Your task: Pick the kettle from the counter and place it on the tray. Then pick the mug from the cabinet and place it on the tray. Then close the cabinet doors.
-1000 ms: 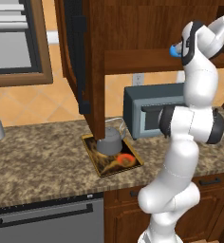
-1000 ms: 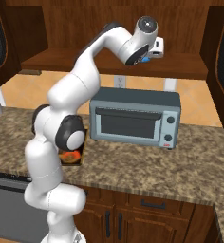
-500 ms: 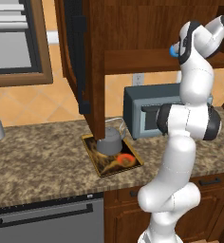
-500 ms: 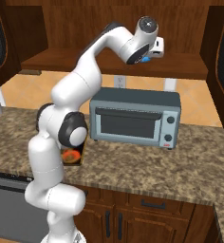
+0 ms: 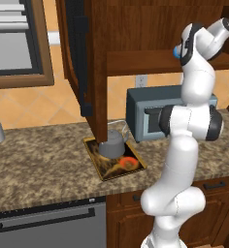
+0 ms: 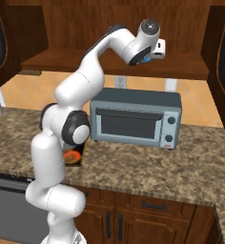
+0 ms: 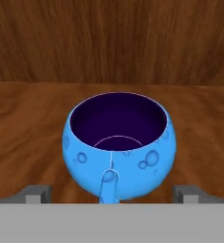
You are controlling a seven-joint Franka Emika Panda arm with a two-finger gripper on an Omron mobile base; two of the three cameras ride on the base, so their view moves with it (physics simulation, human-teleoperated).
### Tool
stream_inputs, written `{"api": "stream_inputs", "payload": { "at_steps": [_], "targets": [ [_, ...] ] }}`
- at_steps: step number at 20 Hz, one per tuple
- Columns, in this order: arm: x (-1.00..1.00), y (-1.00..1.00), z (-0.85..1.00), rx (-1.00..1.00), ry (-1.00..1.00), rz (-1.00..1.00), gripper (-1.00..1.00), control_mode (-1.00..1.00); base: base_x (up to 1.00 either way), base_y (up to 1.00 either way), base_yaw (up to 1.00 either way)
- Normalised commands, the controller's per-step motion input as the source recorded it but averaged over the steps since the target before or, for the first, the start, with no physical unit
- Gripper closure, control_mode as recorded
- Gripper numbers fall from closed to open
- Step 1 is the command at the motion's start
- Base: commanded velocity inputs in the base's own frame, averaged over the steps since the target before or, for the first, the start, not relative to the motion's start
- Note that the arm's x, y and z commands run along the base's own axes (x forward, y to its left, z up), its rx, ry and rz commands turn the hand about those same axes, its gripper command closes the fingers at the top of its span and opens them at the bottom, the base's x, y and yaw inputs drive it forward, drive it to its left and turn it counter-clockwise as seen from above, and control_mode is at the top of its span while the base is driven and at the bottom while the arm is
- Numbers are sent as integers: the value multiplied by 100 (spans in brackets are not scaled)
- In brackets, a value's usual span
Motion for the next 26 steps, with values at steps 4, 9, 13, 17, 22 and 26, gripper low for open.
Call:
{"api": "stream_inputs", "payload": {
  "at_steps": [4,9,13,17,22,26],
  "targets": [
    [16,-3,0,0,0,0,-100,-100,0,0,0],
    [2,-2,0,0,0,0,-100,-100,0,0,0],
    [0,0,0,0,0,0,-100,-100,0,0,0],
    [4,0,0,0,0,0,100,-100,0,0,0],
    [0,0,-3,0,0,0,100,-100,0,0,0],
    [0,-5,-8,0,0,0,100,-100,0,0,0]
  ]
}}
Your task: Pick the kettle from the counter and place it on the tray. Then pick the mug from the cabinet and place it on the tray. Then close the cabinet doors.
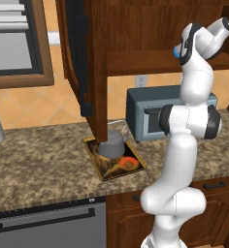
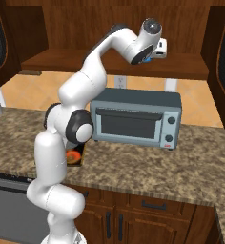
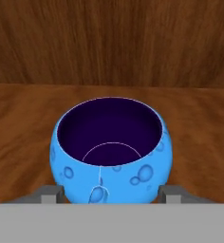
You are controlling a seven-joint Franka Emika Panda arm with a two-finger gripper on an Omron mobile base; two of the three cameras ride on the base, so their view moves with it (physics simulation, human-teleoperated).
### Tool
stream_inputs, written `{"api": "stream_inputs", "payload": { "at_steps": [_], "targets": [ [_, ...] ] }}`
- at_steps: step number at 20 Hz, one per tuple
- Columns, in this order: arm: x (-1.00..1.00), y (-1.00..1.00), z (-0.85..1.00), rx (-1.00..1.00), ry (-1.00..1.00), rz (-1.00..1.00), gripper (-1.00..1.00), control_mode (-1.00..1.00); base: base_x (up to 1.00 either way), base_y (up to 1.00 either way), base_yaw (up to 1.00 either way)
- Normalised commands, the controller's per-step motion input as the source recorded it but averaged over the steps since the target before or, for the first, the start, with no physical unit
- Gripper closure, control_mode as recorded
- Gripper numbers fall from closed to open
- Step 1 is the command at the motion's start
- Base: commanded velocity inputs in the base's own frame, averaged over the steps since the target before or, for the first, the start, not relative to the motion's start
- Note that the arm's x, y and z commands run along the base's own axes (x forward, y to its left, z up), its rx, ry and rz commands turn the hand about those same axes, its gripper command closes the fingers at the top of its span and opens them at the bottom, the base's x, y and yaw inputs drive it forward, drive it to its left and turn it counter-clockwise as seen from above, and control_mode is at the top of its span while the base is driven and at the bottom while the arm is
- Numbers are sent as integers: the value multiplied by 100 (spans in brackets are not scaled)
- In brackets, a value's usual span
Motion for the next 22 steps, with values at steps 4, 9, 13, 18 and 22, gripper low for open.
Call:
{"api": "stream_inputs", "payload": {
  "at_steps": [4,9,13,18,22],
  "targets": [
    [-12,-4,-3,0,0,0,100,-100,0,0,0],
    [-21,-2,0,0,-3,0,100,-100,0,0,0],
    [-12,0,0,0,-2,0,100,-100,0,0,0],
    [-64,1,0,1,-1,3,100,-100,0,0,0],
    [-90,18,-2,0,-3,4,100,-100,0,0,0]
  ]
}}
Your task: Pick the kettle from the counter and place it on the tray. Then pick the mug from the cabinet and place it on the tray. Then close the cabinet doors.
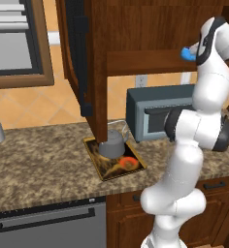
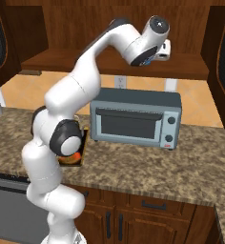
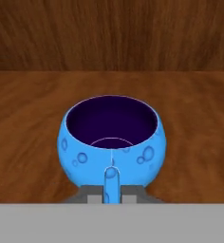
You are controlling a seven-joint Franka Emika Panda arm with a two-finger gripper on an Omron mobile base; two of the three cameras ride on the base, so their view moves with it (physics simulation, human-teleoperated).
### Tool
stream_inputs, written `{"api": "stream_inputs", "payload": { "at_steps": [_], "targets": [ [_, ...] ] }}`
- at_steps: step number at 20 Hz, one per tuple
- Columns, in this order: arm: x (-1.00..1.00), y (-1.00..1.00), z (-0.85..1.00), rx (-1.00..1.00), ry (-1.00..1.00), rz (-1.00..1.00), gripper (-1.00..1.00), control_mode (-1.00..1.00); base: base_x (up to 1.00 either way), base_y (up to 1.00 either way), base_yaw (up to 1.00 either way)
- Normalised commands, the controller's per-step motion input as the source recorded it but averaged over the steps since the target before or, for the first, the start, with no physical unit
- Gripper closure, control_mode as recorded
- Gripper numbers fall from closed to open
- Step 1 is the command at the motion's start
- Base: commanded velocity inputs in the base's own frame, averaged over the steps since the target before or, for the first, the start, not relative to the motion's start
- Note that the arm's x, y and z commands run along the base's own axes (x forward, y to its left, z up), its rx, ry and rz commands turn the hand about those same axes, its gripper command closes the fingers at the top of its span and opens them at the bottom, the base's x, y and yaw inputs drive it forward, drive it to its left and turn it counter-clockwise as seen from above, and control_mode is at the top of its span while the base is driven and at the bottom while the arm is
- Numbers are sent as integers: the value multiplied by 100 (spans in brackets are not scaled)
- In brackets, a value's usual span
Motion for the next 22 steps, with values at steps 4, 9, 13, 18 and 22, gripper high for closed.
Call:
{"api": "stream_inputs", "payload": {
  "at_steps": [4,9,13,18,22],
  "targets": [
    [-99,42,-12,0,-13,14,100,-100,0,0,0],
    [-98,59,-16,1,-7,18,100,-100,0,0,0],
    [-81,70,-23,8,0,11,100,-100,0,0,0],
    [-68,79,-50,0,0,20,100,-100,0,0,0],
    [-50,78,-56,0,0,24,100,-100,0,0,0]
  ]
}}
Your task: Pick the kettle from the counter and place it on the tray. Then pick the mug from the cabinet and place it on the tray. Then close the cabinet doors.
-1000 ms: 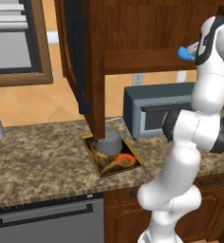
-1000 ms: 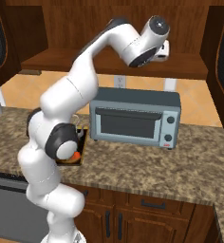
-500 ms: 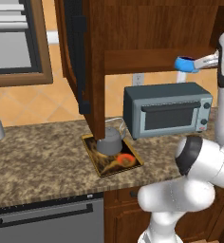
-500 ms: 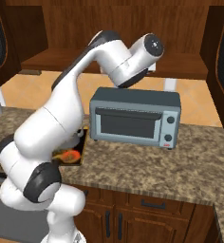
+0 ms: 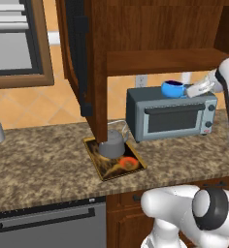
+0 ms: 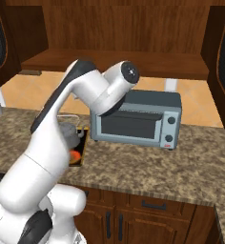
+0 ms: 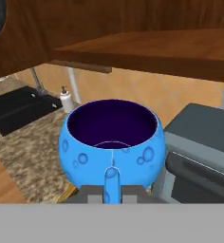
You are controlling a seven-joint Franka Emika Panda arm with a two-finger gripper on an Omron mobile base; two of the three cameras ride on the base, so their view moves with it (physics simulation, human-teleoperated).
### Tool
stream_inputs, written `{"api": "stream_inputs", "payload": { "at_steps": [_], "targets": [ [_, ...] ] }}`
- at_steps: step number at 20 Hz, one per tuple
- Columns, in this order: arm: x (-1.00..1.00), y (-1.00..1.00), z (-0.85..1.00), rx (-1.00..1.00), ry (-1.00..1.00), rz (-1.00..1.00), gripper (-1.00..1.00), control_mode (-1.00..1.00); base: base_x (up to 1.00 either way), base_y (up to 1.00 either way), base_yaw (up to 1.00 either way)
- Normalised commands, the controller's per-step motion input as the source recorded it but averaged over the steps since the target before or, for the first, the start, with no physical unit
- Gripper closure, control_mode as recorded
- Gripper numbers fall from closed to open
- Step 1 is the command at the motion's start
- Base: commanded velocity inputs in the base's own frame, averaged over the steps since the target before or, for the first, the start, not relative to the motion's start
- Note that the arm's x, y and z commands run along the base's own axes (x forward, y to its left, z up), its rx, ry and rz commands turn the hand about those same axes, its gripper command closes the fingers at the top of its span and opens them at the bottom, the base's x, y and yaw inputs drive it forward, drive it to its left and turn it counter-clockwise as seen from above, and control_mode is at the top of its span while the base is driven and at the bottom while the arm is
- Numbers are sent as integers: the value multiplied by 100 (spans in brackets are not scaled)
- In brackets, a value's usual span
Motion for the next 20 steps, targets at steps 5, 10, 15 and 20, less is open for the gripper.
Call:
{"api": "stream_inputs", "payload": {
  "at_steps": [5,10,15,20],
  "targets": [
    [-27,75,-65,-1,4,20,100,-100,0,0,0],
    [6,66,-87,-6,25,13,100,-100,0,0,0],
    [2,50,-80,-13,15,15,100,-100,0,0,0],
    [-1,19,-68,-15,1,22,100,-100,0,0,0]
  ]
}}
